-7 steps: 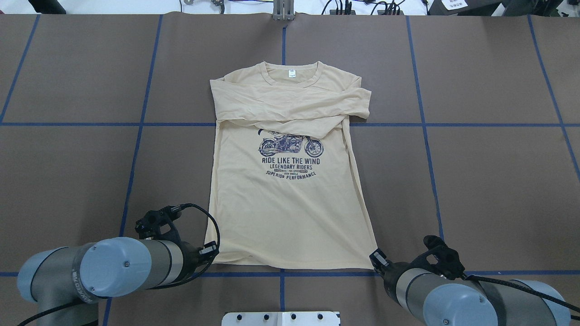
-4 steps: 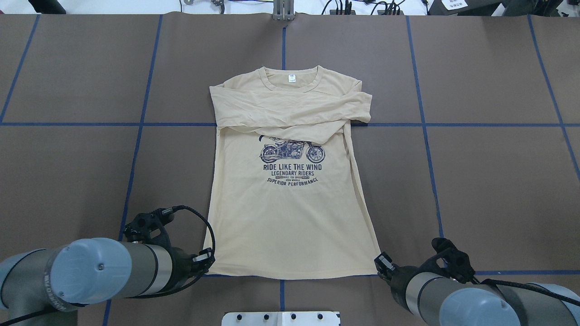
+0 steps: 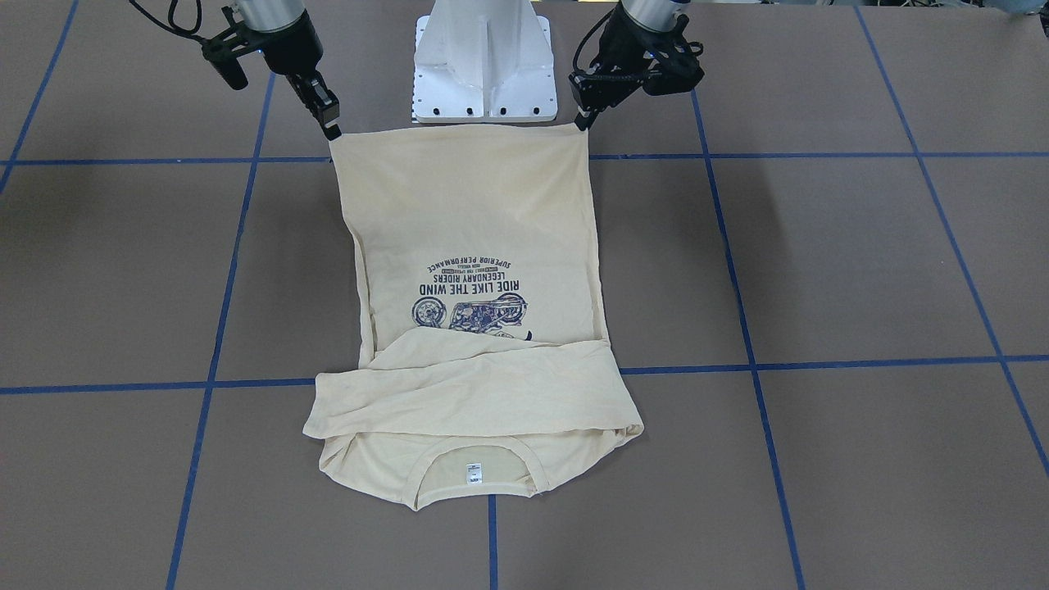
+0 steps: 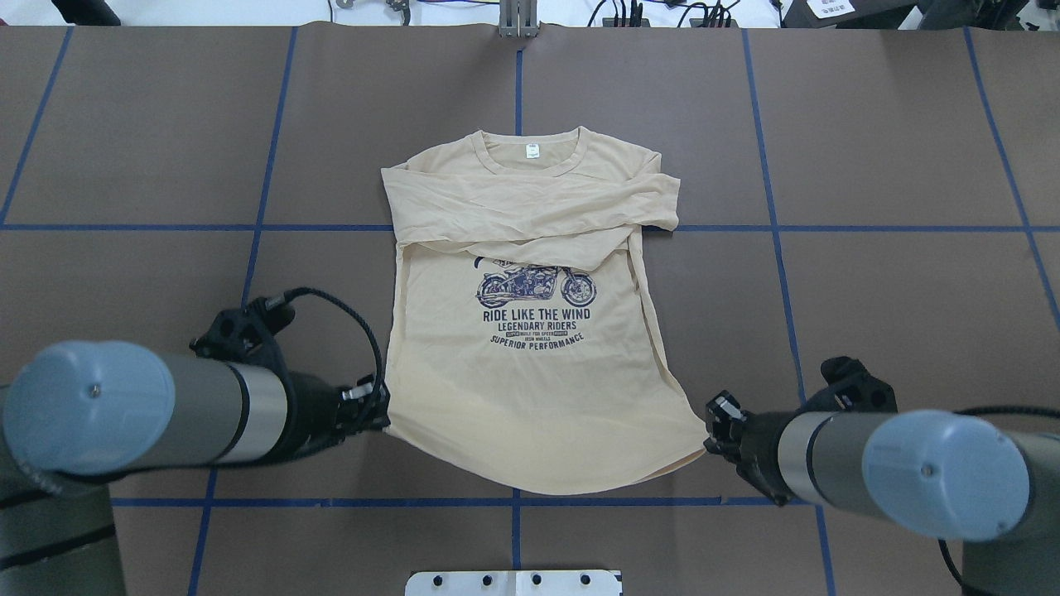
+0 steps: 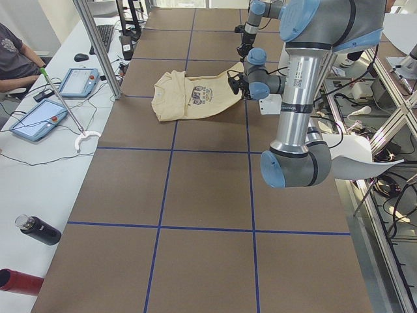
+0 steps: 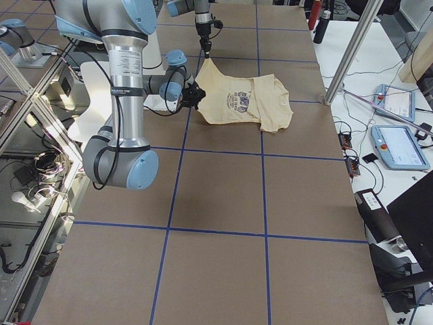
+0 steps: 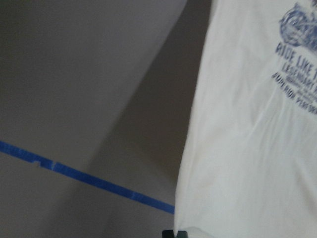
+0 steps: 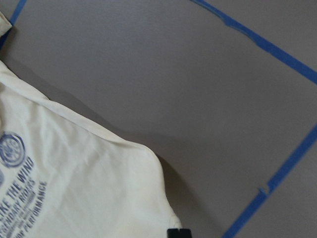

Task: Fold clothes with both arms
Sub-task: 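Lift the hem with both grippers and fold it toward the collar, then lower the hem onto the collar edge and open both grippers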

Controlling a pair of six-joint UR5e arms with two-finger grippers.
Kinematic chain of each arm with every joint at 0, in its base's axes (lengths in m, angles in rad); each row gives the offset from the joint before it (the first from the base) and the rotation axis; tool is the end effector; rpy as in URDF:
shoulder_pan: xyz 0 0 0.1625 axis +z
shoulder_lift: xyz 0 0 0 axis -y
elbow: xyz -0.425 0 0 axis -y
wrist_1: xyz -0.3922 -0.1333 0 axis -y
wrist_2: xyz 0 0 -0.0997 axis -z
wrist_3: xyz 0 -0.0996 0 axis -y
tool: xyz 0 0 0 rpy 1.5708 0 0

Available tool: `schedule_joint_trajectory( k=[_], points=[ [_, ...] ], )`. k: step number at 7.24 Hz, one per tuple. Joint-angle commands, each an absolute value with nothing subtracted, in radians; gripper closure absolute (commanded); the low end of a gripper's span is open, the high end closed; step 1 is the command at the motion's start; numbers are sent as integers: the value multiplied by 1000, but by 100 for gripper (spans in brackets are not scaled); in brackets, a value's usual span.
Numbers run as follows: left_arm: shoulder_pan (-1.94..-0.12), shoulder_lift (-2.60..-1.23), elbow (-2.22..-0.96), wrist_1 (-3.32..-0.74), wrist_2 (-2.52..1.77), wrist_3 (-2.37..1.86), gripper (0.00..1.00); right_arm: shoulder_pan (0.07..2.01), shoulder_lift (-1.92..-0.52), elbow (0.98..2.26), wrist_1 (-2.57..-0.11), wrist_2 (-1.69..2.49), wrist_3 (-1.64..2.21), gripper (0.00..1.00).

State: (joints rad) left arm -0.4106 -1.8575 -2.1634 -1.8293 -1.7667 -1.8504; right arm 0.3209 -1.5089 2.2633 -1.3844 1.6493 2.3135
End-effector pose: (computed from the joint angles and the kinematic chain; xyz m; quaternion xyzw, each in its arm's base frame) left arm 0.4137 -0.3043 0.2185 -0.0471 0.5404 -0.2341 0.8068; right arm -0.3884 -0.2614 0.2960 -0.1290 -0.4355 0.4363 0.7767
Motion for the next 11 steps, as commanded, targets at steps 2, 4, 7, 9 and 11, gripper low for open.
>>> schedule_joint_trajectory(
  k=[2,4,7,9,11],
  points=[
    [-653,-2058,-1842,-1920,-1790,-1769,100,653,-1187,2015,-1550,1885,2075,100],
    [-724,-2074,-1677,-2075,-1790,-1767,100,754,-1080,1805,-1552,1884,1903,100],
    [-756,-2170,-1482,-2161,-1783,-1763,100,833,-899,1475,-1508,1878,1725,100],
    [-756,-2209,-1375,-2232,-1778,-1763,100,839,-792,1242,-1363,1861,1712,100],
    [-756,-2255,-1286,-2253,-1743,-1764,100,836,-755,1145,-1303,1847,1710,100]
  ],
)
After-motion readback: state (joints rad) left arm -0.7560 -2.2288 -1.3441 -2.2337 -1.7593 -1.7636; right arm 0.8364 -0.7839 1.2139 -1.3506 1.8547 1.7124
